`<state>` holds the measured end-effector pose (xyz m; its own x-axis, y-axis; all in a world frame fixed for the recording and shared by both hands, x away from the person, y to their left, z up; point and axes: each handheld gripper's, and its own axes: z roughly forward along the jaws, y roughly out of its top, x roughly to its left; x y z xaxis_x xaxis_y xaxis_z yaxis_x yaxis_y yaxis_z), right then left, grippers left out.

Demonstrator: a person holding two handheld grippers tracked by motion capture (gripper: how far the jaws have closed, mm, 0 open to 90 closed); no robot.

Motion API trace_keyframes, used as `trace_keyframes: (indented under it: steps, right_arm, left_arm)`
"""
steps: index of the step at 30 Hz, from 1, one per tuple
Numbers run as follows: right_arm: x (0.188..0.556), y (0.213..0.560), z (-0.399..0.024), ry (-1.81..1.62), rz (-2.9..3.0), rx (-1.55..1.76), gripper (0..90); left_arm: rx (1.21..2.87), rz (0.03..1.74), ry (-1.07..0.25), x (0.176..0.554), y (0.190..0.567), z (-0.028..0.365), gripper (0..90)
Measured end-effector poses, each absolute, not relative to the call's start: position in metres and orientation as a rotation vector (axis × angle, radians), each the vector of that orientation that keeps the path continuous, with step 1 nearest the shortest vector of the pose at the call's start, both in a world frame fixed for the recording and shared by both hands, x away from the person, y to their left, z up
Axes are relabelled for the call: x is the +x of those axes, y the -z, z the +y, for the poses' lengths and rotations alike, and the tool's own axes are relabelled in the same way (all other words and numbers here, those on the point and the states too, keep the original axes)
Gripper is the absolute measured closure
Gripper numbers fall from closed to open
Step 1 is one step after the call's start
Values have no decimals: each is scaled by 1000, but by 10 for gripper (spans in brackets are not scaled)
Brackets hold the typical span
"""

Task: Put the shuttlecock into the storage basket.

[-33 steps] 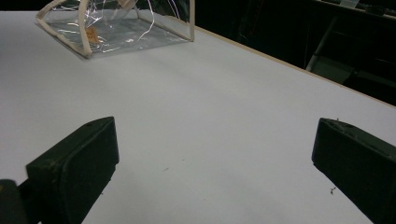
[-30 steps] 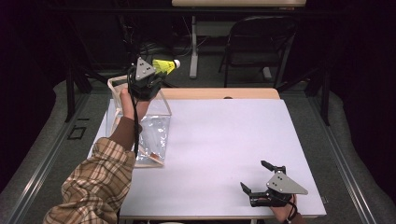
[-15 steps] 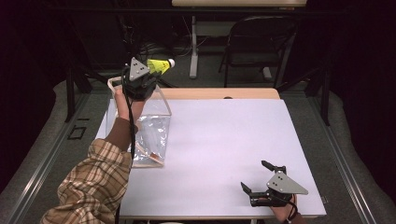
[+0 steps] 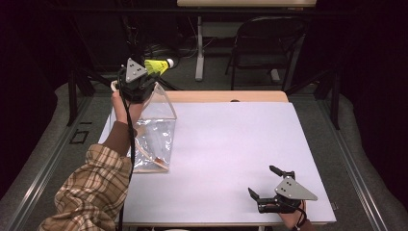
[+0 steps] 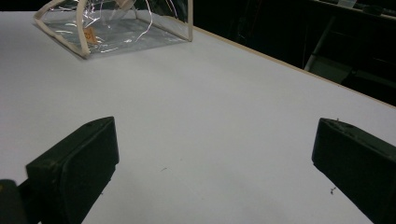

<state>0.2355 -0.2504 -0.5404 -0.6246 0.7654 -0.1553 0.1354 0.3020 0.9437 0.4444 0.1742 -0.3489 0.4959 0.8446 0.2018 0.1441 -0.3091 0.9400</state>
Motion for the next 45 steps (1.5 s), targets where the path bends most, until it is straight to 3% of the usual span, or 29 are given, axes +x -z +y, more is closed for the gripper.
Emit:
trace_keyframes:
  steps: [45]
  right_arm:
    - [236,541,-250,-1335,1965,802,1]
  left_arm:
    - [1735,931,-953,439,349,222,897]
